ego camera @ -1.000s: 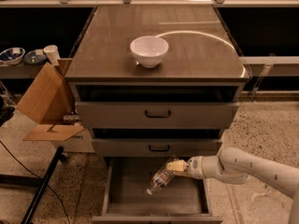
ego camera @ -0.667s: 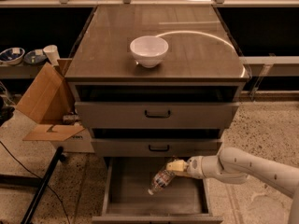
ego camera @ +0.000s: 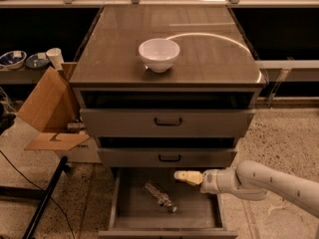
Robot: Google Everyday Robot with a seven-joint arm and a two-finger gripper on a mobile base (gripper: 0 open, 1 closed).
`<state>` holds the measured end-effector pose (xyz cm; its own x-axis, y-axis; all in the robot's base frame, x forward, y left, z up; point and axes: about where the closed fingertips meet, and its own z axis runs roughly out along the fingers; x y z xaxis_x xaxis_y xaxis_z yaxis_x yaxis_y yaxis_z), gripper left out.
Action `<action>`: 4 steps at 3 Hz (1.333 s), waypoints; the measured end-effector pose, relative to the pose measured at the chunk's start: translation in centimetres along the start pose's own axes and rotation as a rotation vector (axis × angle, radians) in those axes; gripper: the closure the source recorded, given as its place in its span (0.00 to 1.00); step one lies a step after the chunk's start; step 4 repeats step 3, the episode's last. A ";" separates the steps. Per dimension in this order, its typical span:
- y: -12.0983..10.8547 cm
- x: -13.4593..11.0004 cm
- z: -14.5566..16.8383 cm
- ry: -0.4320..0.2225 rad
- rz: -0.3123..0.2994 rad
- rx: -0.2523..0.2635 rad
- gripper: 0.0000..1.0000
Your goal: Place water bottle into bottom drawer
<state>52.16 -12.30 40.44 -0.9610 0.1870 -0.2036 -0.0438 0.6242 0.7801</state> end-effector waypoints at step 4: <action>1.5 -1.1 -2.5 -0.048 -0.030 -0.015 0.00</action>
Offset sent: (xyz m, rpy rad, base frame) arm 0.0073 -0.0278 0.0576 0.0148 -0.1102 -0.0359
